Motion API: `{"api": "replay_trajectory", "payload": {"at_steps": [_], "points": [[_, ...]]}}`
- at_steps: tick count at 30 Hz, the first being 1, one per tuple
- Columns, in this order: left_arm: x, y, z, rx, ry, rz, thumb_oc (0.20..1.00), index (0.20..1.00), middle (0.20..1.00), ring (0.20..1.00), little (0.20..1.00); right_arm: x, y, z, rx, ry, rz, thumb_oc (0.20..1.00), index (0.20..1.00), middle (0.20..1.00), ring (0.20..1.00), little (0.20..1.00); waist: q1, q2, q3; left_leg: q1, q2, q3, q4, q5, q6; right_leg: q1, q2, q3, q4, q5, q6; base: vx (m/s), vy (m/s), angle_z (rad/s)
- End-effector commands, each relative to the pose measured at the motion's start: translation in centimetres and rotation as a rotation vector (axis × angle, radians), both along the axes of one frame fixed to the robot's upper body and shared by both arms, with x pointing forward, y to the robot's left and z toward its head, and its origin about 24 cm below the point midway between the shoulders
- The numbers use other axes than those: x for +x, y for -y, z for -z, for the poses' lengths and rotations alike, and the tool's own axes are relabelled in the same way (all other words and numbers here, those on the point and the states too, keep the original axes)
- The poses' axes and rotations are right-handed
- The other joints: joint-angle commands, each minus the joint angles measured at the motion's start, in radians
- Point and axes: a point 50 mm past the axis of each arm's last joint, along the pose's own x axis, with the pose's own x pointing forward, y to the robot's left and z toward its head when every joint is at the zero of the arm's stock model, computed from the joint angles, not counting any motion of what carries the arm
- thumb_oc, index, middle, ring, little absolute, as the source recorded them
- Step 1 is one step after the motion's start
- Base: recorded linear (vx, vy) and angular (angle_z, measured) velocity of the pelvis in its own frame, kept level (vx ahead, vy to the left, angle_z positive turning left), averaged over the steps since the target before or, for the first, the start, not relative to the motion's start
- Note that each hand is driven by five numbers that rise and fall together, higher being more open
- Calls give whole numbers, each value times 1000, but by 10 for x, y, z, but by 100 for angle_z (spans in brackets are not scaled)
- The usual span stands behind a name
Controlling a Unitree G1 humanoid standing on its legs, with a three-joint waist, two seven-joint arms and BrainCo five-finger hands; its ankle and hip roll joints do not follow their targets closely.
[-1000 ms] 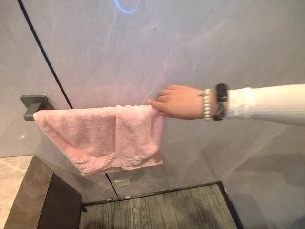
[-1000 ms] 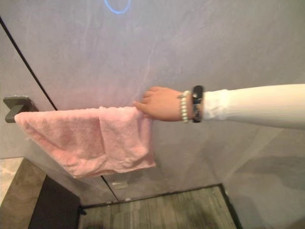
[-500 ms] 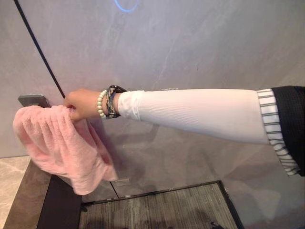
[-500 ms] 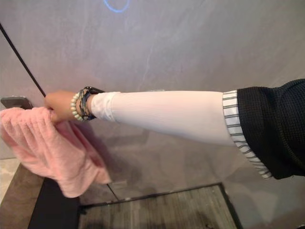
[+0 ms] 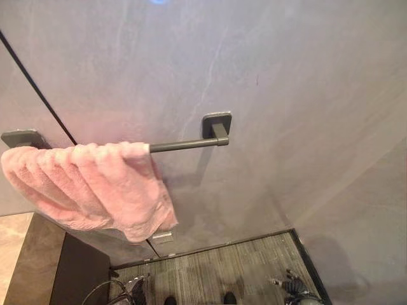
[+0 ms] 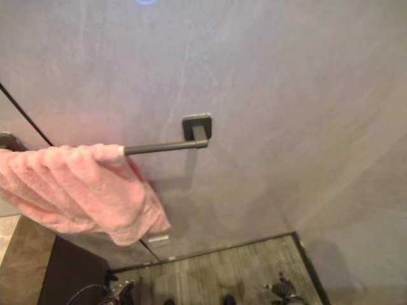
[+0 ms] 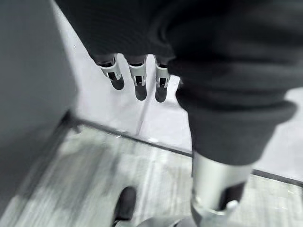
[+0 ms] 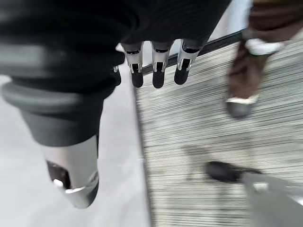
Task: Put brush and paste in cup on sink, flatten towel.
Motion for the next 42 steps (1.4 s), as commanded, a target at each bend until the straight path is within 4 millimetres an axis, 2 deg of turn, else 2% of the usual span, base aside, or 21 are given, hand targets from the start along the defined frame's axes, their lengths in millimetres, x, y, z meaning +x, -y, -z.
{"api": "replay_trajectory", "payload": {"at_steps": [1, 3, 5, 6, 7, 8, 10, 11, 12, 13, 14, 16, 17, 18, 19, 20, 21, 22, 25, 27, 42], "points": [[20, 29, -17, -117, 89, 270, 1000, 1000, 1000, 1000, 1000, 25, 6, -16, 14, 142, -14, 1000, 1000, 1000, 1000, 1000, 11, -8, -4, -5, 18, -39, 7, -11, -27, -34, -54, 10, 1, 52, 80, 0, 0, 0], [32, 36, -39, -181, 141, 397, 1000, 1000, 1000, 1000, 1000, 32, 9, -23, 26, 191, -20, 1000, 1000, 1000, 1000, 1000, 12, -1, 0, -5, 19, -40, 7, -11, -26, -36, -55, 12, 2, 52, 82, 0, 0, 0], [46, 38, -91, -306, 216, 523, 1000, 1000, 1000, 1000, 1000, 38, 14, -30, 44, 214, -69, 1000, 1000, 1000, 1000, 1000, 25, 8, 1, -12, 18, -41, 7, 3, -26, -40, -57, 8, 3, 62, 81, -23, -24, -5], [46, 36, -93, -306, 211, 520, 1000, 1000, 1000, 1000, 1000, 38, 13, -30, 47, 212, -71, 1000, 1000, 1000, 1000, 1000, 23, 7, -1, -8, 18, -42, 7, -6, -27, -35, -57, 7, 2, 54, 82, -1, -28, -5], [52, 32, -137, -338, 280, 600, 1000, 1000, 1000, 1000, 1000, 43, 13, -34, 62, 223, -110, 1000, 1000, 1000, 1000, 1000, 30, 12, -2, -11, 20, -47, 7, -2, -29, -34, -58, -1, 2, 55, 82, -5, -15, 4], [55, 30, -157, -327, 334, 636, 1000, 1000, 1000, 1000, 1000, 47, 13, -37, 70, 240, -130, 1000, 1000, 1000, 1000, 1000, 38, 15, 1, -17, 20, -47, 7, 8, -29, -38, -59, -4, 3, 63, 81, -6, -16, 6], [51, 25, -173, -329, 331, 650, 1000, 1000, 1000, 1000, 1000, 50, 11, -40, 88, 256, -146, 1000, 1000, 1000, 1000, 1000, 39, 15, -2, -13, 20, -51, 7, 0, -30, -31, -59, -8, 2, 55, 83, 23, -1, 9], [67, 1, -237, -267, 434, 660, 1000, 1000, 1000, 1000, 1000, 62, 0, -60, 112, 320, -322, 1000, 1000, 1000, 1000, 1000, 36, 20, -4, -8, 16, -50, 7, 4, -30, -32, -59, 0, 3, 62, 83, 13, 0, 8], [66, 0, -238, -266, 433, 658, 1000, 1000, 1000, 1000, 1000, 62, -1, -59, 114, 319, -325, 1000, 1000, 1000, 1000, 1000, 34, 20, -4, -7, 16, -50, 7, 3, -30, -31, -58, 0, 4, 61, 83, 32, 1, 7], [65, 5, -274, -353, 493, 673, 1000, 1000, 1000, 1000, 1000, 71, -5, -73, 119, 373, -414, 1000, 1000, 1000, 1000, 1000, 58, 27, -9, -4, 16, -56, 7, 7, -32, -26, -60, -3, 3, 63, 83, 29, -3, -4], [62, 3, -276, -352, 491, 665, 1000, 1000, 1000, 1000, 1000, 72, -7, -73, 124, 373, -421, 1000, 1000, 1000, 1000, 1000, 52, 24, -9, -3, 16, -54, 7, 7, -33, -25, -60, -2, 3, 63, 83, 30, -2, -7], [58, -8, -310, -405, 572, 616, 1000, 1000, 1000, 1000, 1000, 87, -22, -106, 147, 506, -546, 1000, 1000, 1000, 1000, 1000, 66, 27, -13, -3, 12, -65, 7, 11, -33, -21, -62, -5, 1, 65, 81, 0, 0, 0], [57, -13, -318, -434, 614, 574, 1000, 1000, 1000, 1000, 1000, 92, -26, -122, 166, 576, -578, 1000, 1000, 1000, 1000, 1000, 73, 27, -12, -5, 10, -69, 7, 13, -33, -21, -63, -8, 1, 66, 81, 18, 9, 5], [56, -13, -319, -433, 614, 571, 1000, 1000, 1000, 1000, 1000, 91, -27, -122, 169, 575, -580, 1000, 1000, 1000, 1000, 1000, 69, 25, -12, -5, 10, -70, 7, 13, -33, -21, -63, -9, 1, 66, 81, -6, -4, 3], [53, -23, -334, -447, 712, 513, 1000, 1000, 1000, 1000, 1000, 96, -33, -155, 200, 701, -643, 1000, 1000, 1000, 1000, 1000, 84, 25, -7, -12, 7, -81, 7, 17, -33, -21, -68, -20, 0, 67, 83, -9, -5, 6], [53, -25, -340, -446, 750, 498, 1000, 1000, 1000, 1000, 1000, 97, -36, -168, 212, 747, -672, 1000, 1000, 1000, 1000, 1000, 91, 24, -4, -15, 6, -85, 7, 19, -32, -21, -69, -25, 0, 67, 83, -9, -5, 11], [53, -26, -340, -445, 750, 497, 1000, 1000, 1000, 1000, 1000, 97, -36, -168, 213, 746, -672, 1000, 1000, 1000, 1000, 1000, 89, 23, -5, -15, 6, -86, 7, 19, -32, -21, -70, -25, 0, 67, 83, 2, 0, 24], [52, -34, -351, -419, 837, 453, 1000, 1000, 1000, 1000, 1000, 97, -43, -187, 309, 816, -691, 1000, 1000, 1000, 1000, 1000, 113, 20, 0, -23, 2, -98, 7, 21, -30, -21, -73, -36, 0, 66, 85, 5, -1, 28], [49, -36, -363, -434, 899, 433, 1000, 1000, 1000, 1000, 1000, 98, -52, -199, 351, 836, -755, 1000, 1000, 1000, 1000, 1000, 128, 14, 3, -27, -2, -106, 7, 23, -28, -20, -76, -44, 0, 67, 86, 0, -1, 14], [51, -52, -374, -482, 991, 325, 1000, 1000, 1000, 1000, 1000, 103, -61, -221, 349, 880, -842, 1000, 1000, 1000, 1000, 1000, 149, 5, 4, -34, -6, -118, 7, 24, -26, -19, -81, -54, 0, 66, 86, 3, 2, 14], [64, -104, -379, -298, 992, 111, 1000, 1000, 1000, 1000, 1000, 144, -96, -232, 282, 855, -981, 1000, 1000, 1000, 1000, 1000, 213, -27, 21, -42, -13, -128, 7, 18, -16, -17, -89, -68, 0, 68, 90, 4, 4, 5]]}}
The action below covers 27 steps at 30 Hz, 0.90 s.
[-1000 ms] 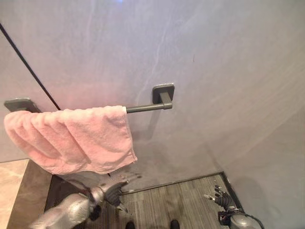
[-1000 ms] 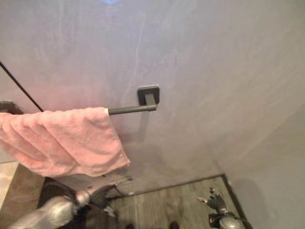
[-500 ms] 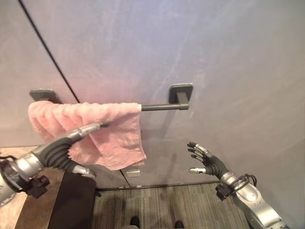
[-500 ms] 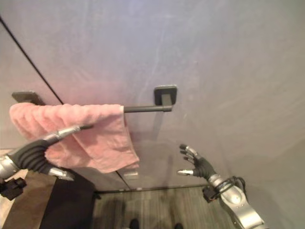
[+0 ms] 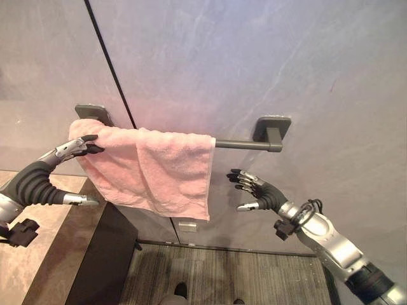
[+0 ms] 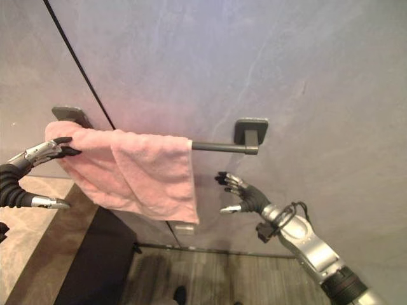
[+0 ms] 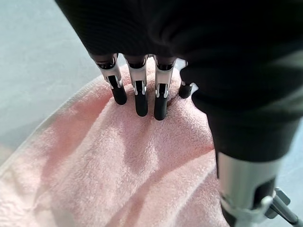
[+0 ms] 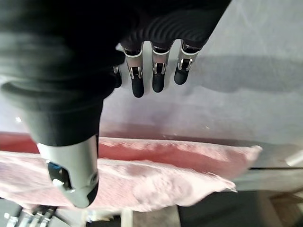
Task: Put brush and paste in cup on sink, flatten towel.
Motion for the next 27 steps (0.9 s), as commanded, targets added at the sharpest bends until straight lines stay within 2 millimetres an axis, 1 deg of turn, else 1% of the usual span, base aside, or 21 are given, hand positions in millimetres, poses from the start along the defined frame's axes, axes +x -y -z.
{"api": "replay_trajectory", "payload": {"at_steps": [1, 4, 5, 6, 7, 8, 10, 11, 12, 13, 14, 15, 16, 18, 19, 21, 23, 24, 25, 26, 27], "points": [[11, -29, -26, 58, 67, -137, 1000, 1000, 1000, 1000, 1000, 12, -12, -19, 3, 82, -43, 1000, 1000, 1000, 1000, 1000, 12, -42, 5, -15, -1, -44, 7, 13, -9, -34, -75, 6, 0, 83, 73, 0, 0, 0], [13, -43, -27, 71, 58, -194, 1000, 1000, 1000, 1000, 1000, 21, -15, -16, -52, 84, -47, 1000, 1000, 1000, 1000, 1000, 16, -54, 13, -24, -5, -47, 7, 15, -5, -42, -75, 8, 0, 88, 74, -17, 34, 0], [14, -46, -28, 78, 55, -206, 1000, 1000, 1000, 1000, 1000, 24, -14, -16, -98, 102, -42, 1000, 1000, 1000, 1000, 1000, 17, -56, 17, -30, -5, -49, 7, 18, -5, -47, -76, 8, 0, 91, 75, 0, 0, 0], [16, 4, -35, 142, 96, -17, 1000, 1000, 1000, 1000, 1000, 22, -11, -21, -101, 143, -11, 1000, 1000, 1000, 1000, 1000, 14, -62, 22, -35, -5, -54, 7, 12, -5, -48, -76, 4, 0, 88, 76, -44, -4, -1], [10, -11, -41, 102, 134, -83, 1000, 1000, 1000, 1000, 1000, 28, -6, -16, -146, 139, 28, 1000, 1000, 1000, 1000, 1000, 27, -64, 20, -48, -5, -59, 7, 18, -5, -59, -77, 1, 0, 93, 75, -44, -14, 8], [1, -13, -50, 84, 193, -99, 1000, 1000, 1000, 1000, 1000, 29, 5, -6, -157, 106, 88, 1000, 1000, 1000, 1000, 1000, 34, -70, 27, -64, -5, -67, 7, 20, -4, -70, -77, -5, 0, 101, 77, -45, 1, 7], [0, -13, -51, 88, 192, -102, 1000, 1000, 1000, 1000, 1000, 29, 3, -5, -154, 106, 85, 1000, 1000, 1000, 1000, 1000, 30, -75, 25, -66, -5, -67, 7, 21, -4, -72, -78, -5, 0, 101, 77, -16, 7, 11], [-3, -10, -48, 90, 193, -100, 1000, 1000, 1000, 1000, 1000, 35, 7, 4, -197, 86, 131, 1000, 1000, 1000, 1000, 1000, 35, -82, 29, -73, -6, -69, 7, 21, -2, -75, -76, -7, 0, 103, 76, -11, 13, 15], [-3, -10, -48, 90, 194, -101, 1000, 1000, 1000, 1000, 1000, 35, 7, 4, -197, 87, 131, 1000, 1000, 1000, 1000, 1000, 35, -83, 30, -74, -6, -68, 7, 21, -2, -76, -76, -7, 0, 103, 76, -17, 18, 10], [-3, -9, -47, 99, 193, -101, 1000, 1000, 1000, 1000, 1000, 40, 7, 9, -213, 77, 157, 1000, 1000, 1000, 1000, 1000, 38, -87, 34, -77, -8, -68, 7, 21, -1, -79, -76, -6, 0, 105, 76, -20, 27, 5], [-7, -5, -42, 85, 207, -85, 1000, 1000, 1000, 1000, 1000, 50, -3, 14, -215, 65, 177, 1000, 1000, 1000, 1000, 1000, 46, -97, 43, -82, -10, -66, 7, 20, 1, -84, -75, -1, 0, 107, 76, 0, 0, 0], [-7, -5, -42, 85, 207, -85, 1000, 1000, 1000, 1000, 1000, 51, -3, 14, -216, 66, 177, 1000, 1000, 1000, 1000, 1000, 46, -97, 44, -82, -10, -65, 7, 20, 1, -85, -75, -1, 0, 107, 76, -13, 34, -7], [-8, 0, -40, 57, 221, -64, 1000, 1000, 1000, 1000, 1000, 53, -7, 14, -207, 71, 181, 1000, 1000, 1000, 1000, 1000, 48, -99, 45, -82, -10, -64, 7, 19, 2, -85, -76, 1, 0, 108, 76, 0, 26, -7], [-9, 8, -31, 3, 200, -25, 1000, 1000, 1000, 1000, 1000, 54, -19, 10, -170, 87, 153, 1000, 1000, 1000, 1000, 1000, 45, -103, 49, -83, -11, -67, 7, 17, 5, -85, -77, 1, 0, 108, 74, 0, 14, -2], [-8, 8, -30, 2, 200, -25, 1000, 1000, 1000, 1000, 1000, 54, -18, 10, -172, 88, 154, 1000, 1000, 1000, 1000, 1000, 46, -101, 49, -83, -11, -68, 7, 17, 5, -85, -77, 0, 0, 108, 74, 0, 0, 0], [-9, 8, -23, -1, 175, -32, 1000, 1000, 1000, 1000, 1000, 55, -25, 7, -163, 99, 139, 1000, 1000, 1000, 1000, 1000, 51, -102, 51, -83, -13, -72, 7, 16, 8, -84, -80, -3, 0, 107, 73, 0, 0, 0], [-9, 7, -23, 0, 175, -33, 1000, 1000, 1000, 1000, 1000, 55, -25, 7, -163, 100, 138, 1000, 1000, 1000, 1000, 1000, 49, -101, 51, -82, -13, -73, 7, 16, 8, -83, -80, -4, 0, 107, 73, 0, 0, 0], [-10, 8, -18, 9, 157, -38, 1000, 1000, 1000, 1000, 1000, 58, -27, 5, -152, 103, 143, 1000, 1000, 1000, 1000, 1000, 50, -100, 53, -83, -16, -75, 7, 15, 10, -82, -81, -5, 0, 105, 72, 0, 0, 0], [-10, 8, -18, 9, 157, -38, 1000, 1000, 1000, 1000, 1000, 58, -27, 5, -152, 103, 143, 1000, 1000, 1000, 1000, 1000, 50, -100, 53, -83, -16, -75, 7, 15, 10, -82, -81, -5, 0, 105, 72, 0, 0, 0], [-10, 11, -12, 16, 135, -26, 1000, 1000, 1000, 1000, 1000, 59, -33, 0, -128, 118, 130, 1000, 1000, 1000, 1000, 1000, 52, -101, 53, -83, -17, -75, 7, 14, 11, -81, -82, -8, 0, 103, 72, 0, 0, 0], [-10, 13, -4, -19, 127, -24, 1000, 1000, 1000, 1000, 1000, 59, -39, -10, -92, 151, 110, 1000, 1000, 1000, 1000, 1000, 48, -103, 58, -84, -18, -77, 7, 13, 13, -81, -84, -10, 0, 103, 72, 0, 0, 0]]}}
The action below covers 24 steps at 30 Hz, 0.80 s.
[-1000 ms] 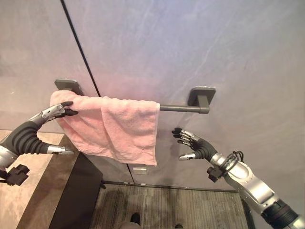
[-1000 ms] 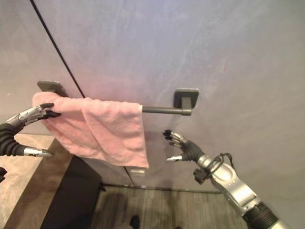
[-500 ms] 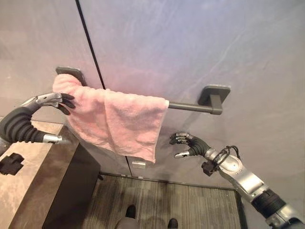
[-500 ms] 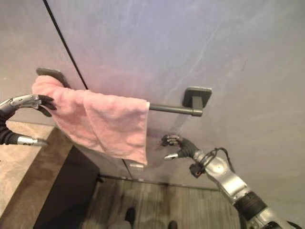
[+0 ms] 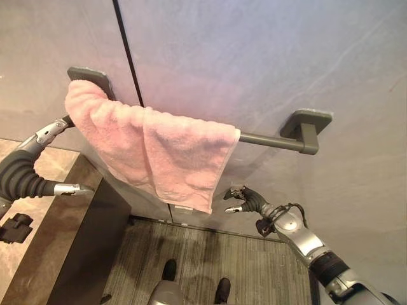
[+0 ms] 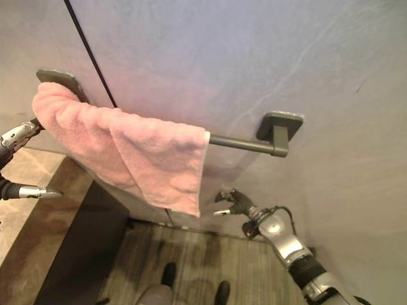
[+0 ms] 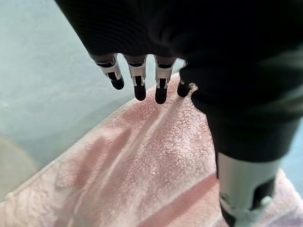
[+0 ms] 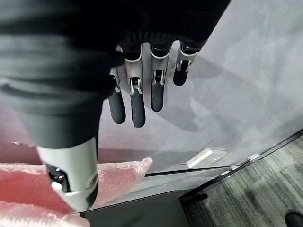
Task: Put brush and paste in cup on sink, flatten towel.
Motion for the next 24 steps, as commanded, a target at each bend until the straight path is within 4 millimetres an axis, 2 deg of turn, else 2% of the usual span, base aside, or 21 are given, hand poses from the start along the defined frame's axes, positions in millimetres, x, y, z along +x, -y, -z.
{"api": "replay_trajectory", "payload": {"at_steps": [1, 9, 10, 11, 12, 14, 20, 21, 22, 23, 24], "points": [[2, 6, 10, -9, -9, 32, 1000, 1000, 1000, 1000, 1000, 34, -28, -69, 86, 279, -64, 1000, 1000, 1000, 1000, 1000, 14, -14, -23, -4, -23, -56, -6, 5, 24, -16, -89, 8, 0, 94, 80, 0, 0, 0], [0, 2, 47, -72, -93, -31, 1000, 1000, 1000, 1000, 1000, 34, -38, -98, 166, 396, -66, 1000, 1000, 1000, 1000, 1000, 14, -16, -14, -1, -25, -49, -6, 2, 32, -18, -89, 12, 1, 93, 79, 0, 0, 0], [1, 2, 47, -72, -94, -30, 1000, 1000, 1000, 1000, 1000, 33, -38, -97, 165, 395, -65, 1000, 1000, 1000, 1000, 1000, 14, -15, -15, -1, -25, -49, -6, 2, 32, -18, -89, 11, 1, 93, 79, 0, 0, 0], [0, -1, 58, -71, -134, -56, 1000, 1000, 1000, 1000, 1000, 33, -39, -101, 183, 413, -56, 1000, 1000, 1000, 1000, 1000, 12, -18, -14, 0, -25, -49, -6, 2, 32, -17, -90, 9, 1, 91, 78, 0, 0, 0], [1, -1, 58, -71, -134, -56, 1000, 1000, 1000, 1000, 1000, 33, -39, -101, 181, 413, -55, 1000, 1000, 1000, 1000, 1000, 12, -17, -15, 0, -26, -50, -6, 2, 33, -17, -90, 8, 1, 91, 79, 0, 0, 0], [0, -6, 73, -48, -183, -96, 1000, 1000, 1000, 1000, 1000, 33, -44, -106, 210, 427, -61, 1000, 1000, 1000, 1000, 1000, 17, -19, -14, 1, -25, -53, -6, 1, 33, -13, -90, 4, 2, 88, 77, 0, 0, 0], [-4, -18, 90, 18, -183, -214, 1000, 1000, 1000, 1000, 1000, 35, -54, -105, 237, 417, -42, 1000, 1000, 1000, 1000, 1000, 28, -23, -20, 8, -26, -60, -6, -3, 35, -2, -92, -6, 2, 82, 74, -5, -10, 6], [-2, -73, 124, -77, -237, -484, 1000, 1000, 1000, 1000, 1000, 38, -59, -104, 256, 384, -63, 1000, 1000, 1000, 1000, 1000, 19, -24, -21, 12, -25, -57, -6, 3, 34, 1, -90, -7, 3, 83, 73, -20, 5, 15], [0, -73, 125, -78, -235, -480, 1000, 1000, 1000, 1000, 1000, 38, -58, -104, 255, 386, -61, 1000, 1000, 1000, 1000, 1000, 22, -23, -20, 11, -25, -57, -6, 4, 34, 0, -91, -7, 3, 84, 73, -20, 39, 18], [31, -49, 124, 18, -196, -405, 1000, 1000, 1000, 1000, 1000, 30, -84, -111, 300, 414, -135, 1000, 1000, 1000, 1000, 1000, -7, -27, -22, 21, -22, -44, -6, -1, 31, 1, -89, 5, 6, 85, 73, 4, 35, 6], [34, -44, 120, 22, -160, -388, 1000, 1000, 1000, 1000, 1000, 31, -89, -113, 303, 434, -135, 1000, 1000, 1000, 1000, 1000, 0, -27, -25, 22, -22, -43, -6, -3, 30, 2, -89, 9, 5, 83, 72, 11, 30, 4]]}}
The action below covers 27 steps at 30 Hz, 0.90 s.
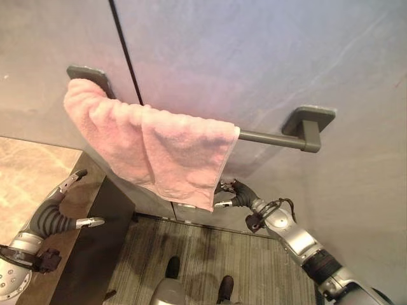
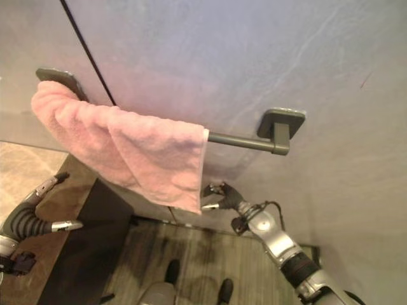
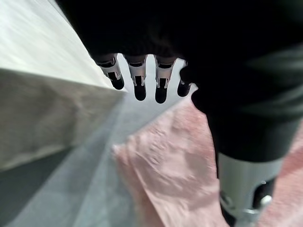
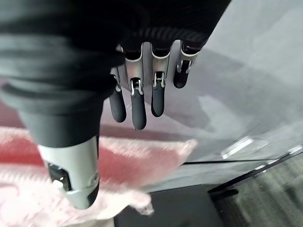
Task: Put brush and paste in cup on sink, flatten towel.
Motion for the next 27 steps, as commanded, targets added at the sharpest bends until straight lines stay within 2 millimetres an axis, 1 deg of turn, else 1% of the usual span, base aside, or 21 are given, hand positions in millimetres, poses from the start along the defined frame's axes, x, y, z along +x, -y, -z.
{"api": "replay_trajectory", "payload": {"at_steps": [1, 2, 3, 4, 5, 6, 8, 9, 14, 15, 16, 17, 18, 22, 27], "points": [[14, 18, -14, 195, -8, 55, 1000, 1000, 1000, 1000, 1000, 26, -53, -88, 229, 333, -74, 1000, 1000, 1000, 1000, 1000, 17, -70, -52, 13, -24, -15, -16, -9, 39, -15, -94, 34, 5, 80, 76, 11, -4, -11], [13, 17, -14, 196, -7, 52, 1000, 1000, 1000, 1000, 1000, 26, -54, -88, 230, 334, -76, 937, 937, 937, 937, 937, 15, -71, -51, 14, -24, -14, -16, -9, 38, -15, -94, 35, 5, 80, 76, -2, -16, -25], [15, 18, -22, 202, 64, 34, 1000, 1000, 1000, 1000, 1000, 31, -61, -88, 225, 330, -61, 903, 903, 903, 903, 903, 24, -75, -51, 11, -24, -18, -16, -8, 38, -17, -94, 37, 4, 81, 75, -14, -14, -29], [14, 20, -26, 192, 95, 31, 1000, 1000, 1000, 1000, 1000, 33, -63, -89, 223, 334, -52, 893, 893, 893, 893, 893, 29, -76, -49, 9, -25, -19, -16, -7, 38, -18, -95, 38, 4, 83, 75, -15, -14, -25], [13, 19, -26, 193, 96, 29, 1000, 1000, 1000, 1000, 1000, 33, -64, -90, 223, 335, -53, 856, 856, 856, 856, 856, 27, -76, -49, 9, -25, -19, -16, -7, 38, -18, -95, 38, 4, 83, 75, -19, -9, -4], [14, 20, -36, 210, 155, 15, 1000, 1000, 1000, 1000, 1000, 36, -68, -88, 221, 322, -41, 793, 793, 793, 793, 793, 31, -78, -46, 6, -25, -20, -16, -6, 37, -20, -95, 40, 4, 84, 74, 0, 0, 0], [14, 20, -39, 210, 175, 7, 1000, 1000, 1000, 1000, 1000, 37, -69, -88, 218, 322, -43, 765, 765, 765, 765, 765, 32, -79, -45, 6, -25, -19, -16, -5, 37, -21, -95, 40, 4, 85, 73, -8, 2, 2], [16, 22, -44, 208, 214, 4, 1000, 1000, 1000, 1000, 1000, 36, -73, -87, 220, 308, -49, 595, 595, 595, 595, 595, 31, -78, -42, 4, -26, -18, -16, -4, 38, -23, -95, 42, 4, 87, 72, -15, 5, 4], [19, 30, -44, 181, 236, 34, 1000, 1000, 1000, 1000, 1000, 34, -75, -86, 226, 303, -56, 561, 561, 561, 561, 561, 24, -75, -39, 1, -25, -16, -16, -2, 38, -29, -96, 44, 2, 91, 73, -3, 3, 1], [20, 34, -43, 181, 236, 52, 1000, 1000, 1000, 1000, 1000, 33, -75, -86, 224, 303, -60, 526, 526, 526, 526, 526, 21, -75, -38, -1, -25, -16, -16, -2, 39, -32, -96, 47, 2, 92, 74, 0, 0, 0], [21, 37, -44, 184, 240, 64, 1000, 1000, 1000, 1000, 1000, 33, -75, -86, 224, 304, -65, 407, 407, 407, 407, 407, 20, -76, -37, -2, -26, -16, -16, -2, 39, -33, -96, 49, 2, 93, 74, 0, 0, 0], [21, 37, -44, 184, 240, 64, 1000, 1000, 1000, 1000, 1000, 33, -75, -86, 224, 304, -64, 385, 385, 385, 385, 385, 21, -75, -38, -2, -26, -15, -16, -2, 39, -34, -96, 49, 2, 93, 74, 0, 0, 0], [23, 40, -44, 185, 242, 77, 1000, 1000, 1000, 1000, 1000, 32, -78, -87, 232, 304, -73, 200, 200, 200, 200, 200, 18, -75, -36, -3, -25, -13, -16, -1, 39, -36, -96, 53, 2, 94, 74, 0, 0, 0], [27, 43, -46, 205, 247, 93, 1000, 1000, 1000, 1000, 1000, 31, -78, -88, 246, 300, -74, 200, 200, 200, 200, 200, 17, -73, -35, -5, -25, -9, -16, -1, 38, -40, -96, 55, 2, 94, 74, 0, 0, 0], [34, 55, -45, 178, 265, 144, 1000, 1000, 1000, 1000, 1000, 27, -77, -85, 272, 285, -80, 200, 200, 200, 200, 200, 6, -68, -37, -12, -26, -10, -16, 1, 37, -45, -96, 56, 2, 94, 74, 0, 0, 0]]}}
